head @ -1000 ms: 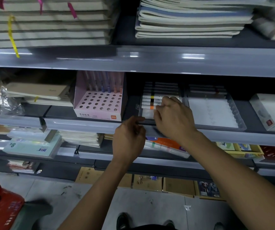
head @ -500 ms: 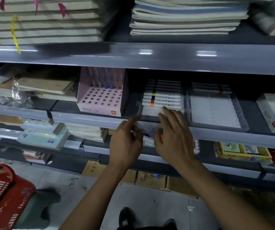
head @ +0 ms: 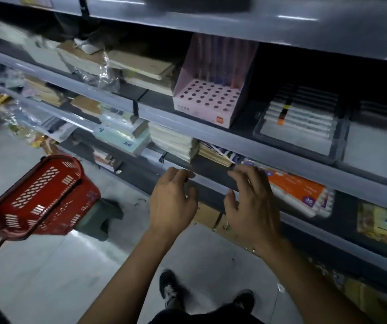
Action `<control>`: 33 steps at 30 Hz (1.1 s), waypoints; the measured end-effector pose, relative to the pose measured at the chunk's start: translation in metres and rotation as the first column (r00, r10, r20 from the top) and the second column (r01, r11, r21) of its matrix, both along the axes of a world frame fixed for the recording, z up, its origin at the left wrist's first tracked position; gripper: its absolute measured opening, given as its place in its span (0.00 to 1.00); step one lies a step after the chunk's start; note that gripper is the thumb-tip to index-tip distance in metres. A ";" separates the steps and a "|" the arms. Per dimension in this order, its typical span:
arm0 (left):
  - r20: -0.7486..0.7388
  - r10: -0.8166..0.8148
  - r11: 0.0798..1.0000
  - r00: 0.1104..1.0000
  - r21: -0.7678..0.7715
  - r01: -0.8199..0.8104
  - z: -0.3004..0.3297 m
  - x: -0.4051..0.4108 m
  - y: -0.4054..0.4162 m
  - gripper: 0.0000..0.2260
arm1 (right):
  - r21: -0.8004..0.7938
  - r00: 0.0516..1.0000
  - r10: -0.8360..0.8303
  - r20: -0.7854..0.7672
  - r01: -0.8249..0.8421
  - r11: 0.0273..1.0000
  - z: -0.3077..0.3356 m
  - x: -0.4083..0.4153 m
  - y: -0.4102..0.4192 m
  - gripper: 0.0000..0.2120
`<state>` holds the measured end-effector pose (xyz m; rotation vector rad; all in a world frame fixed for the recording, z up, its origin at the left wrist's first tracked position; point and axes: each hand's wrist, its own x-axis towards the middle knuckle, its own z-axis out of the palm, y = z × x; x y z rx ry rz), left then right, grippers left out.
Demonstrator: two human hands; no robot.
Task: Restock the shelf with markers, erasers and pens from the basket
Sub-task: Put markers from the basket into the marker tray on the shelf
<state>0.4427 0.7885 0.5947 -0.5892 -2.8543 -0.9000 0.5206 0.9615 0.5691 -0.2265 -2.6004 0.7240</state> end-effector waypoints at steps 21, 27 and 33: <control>0.120 0.518 0.851 0.847 -0.169 -0.497 -0.054 -0.060 -0.414 0.13 | 0.051 0.848 0.274 0.455 -0.331 0.942 -0.047 -0.156 -0.330 0.14; 0.185 0.619 0.785 0.764 -0.182 -0.592 -0.070 -0.082 -0.478 0.18 | 0.078 0.777 0.381 0.502 -0.479 0.874 -0.059 -0.202 -0.396 0.15; 0.257 0.698 0.713 0.668 -0.169 -0.680 -0.088 -0.129 -0.510 0.21 | 0.035 0.703 0.442 0.557 -0.552 0.833 -0.077 -0.277 -0.437 0.19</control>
